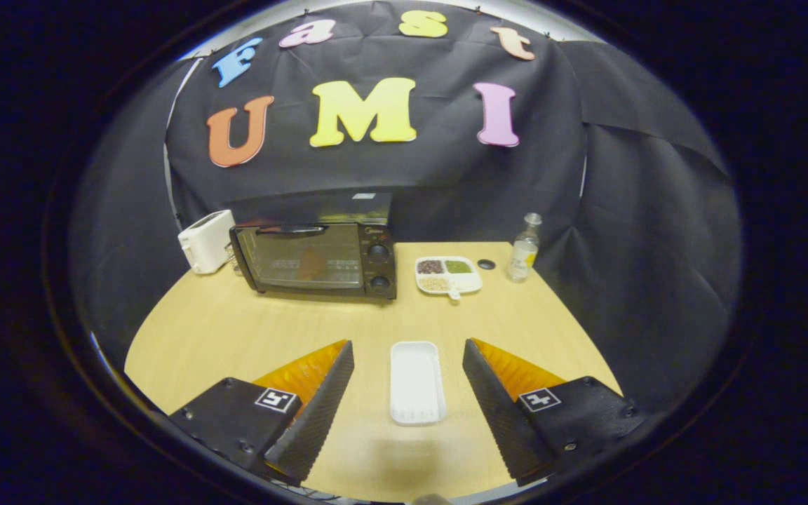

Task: Open the toaster oven, put the food inside, and close the toaster oven door.

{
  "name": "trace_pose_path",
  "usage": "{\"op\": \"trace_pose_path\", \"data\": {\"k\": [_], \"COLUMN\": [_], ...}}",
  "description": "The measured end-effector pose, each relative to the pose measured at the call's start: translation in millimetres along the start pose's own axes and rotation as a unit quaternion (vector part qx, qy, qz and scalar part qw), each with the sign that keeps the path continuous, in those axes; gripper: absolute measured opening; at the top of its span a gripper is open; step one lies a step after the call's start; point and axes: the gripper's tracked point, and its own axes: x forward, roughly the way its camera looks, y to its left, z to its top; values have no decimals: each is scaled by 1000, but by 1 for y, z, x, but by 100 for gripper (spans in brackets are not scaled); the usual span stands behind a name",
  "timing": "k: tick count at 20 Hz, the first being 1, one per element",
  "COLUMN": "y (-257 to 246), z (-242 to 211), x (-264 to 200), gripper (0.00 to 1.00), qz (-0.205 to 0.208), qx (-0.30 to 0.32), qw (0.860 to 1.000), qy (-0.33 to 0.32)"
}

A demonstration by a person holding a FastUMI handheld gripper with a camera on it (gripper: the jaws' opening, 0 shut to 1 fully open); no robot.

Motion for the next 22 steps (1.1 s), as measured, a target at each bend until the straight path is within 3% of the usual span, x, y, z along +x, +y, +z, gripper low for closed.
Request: {"op": "trace_pose_path", "data": {"k": [5,12,16,22], "y": [-43,-86,-93,-104], "z": [9,103,143,165], "x": [-69,-162,-189,-200], "gripper": [100,100,100,100], "qz": [-29,-33,-11,7], "qx": [4,35,46,7], "qw": [999,987,977,971], "qy": [-25,-155,-209,-240]}}
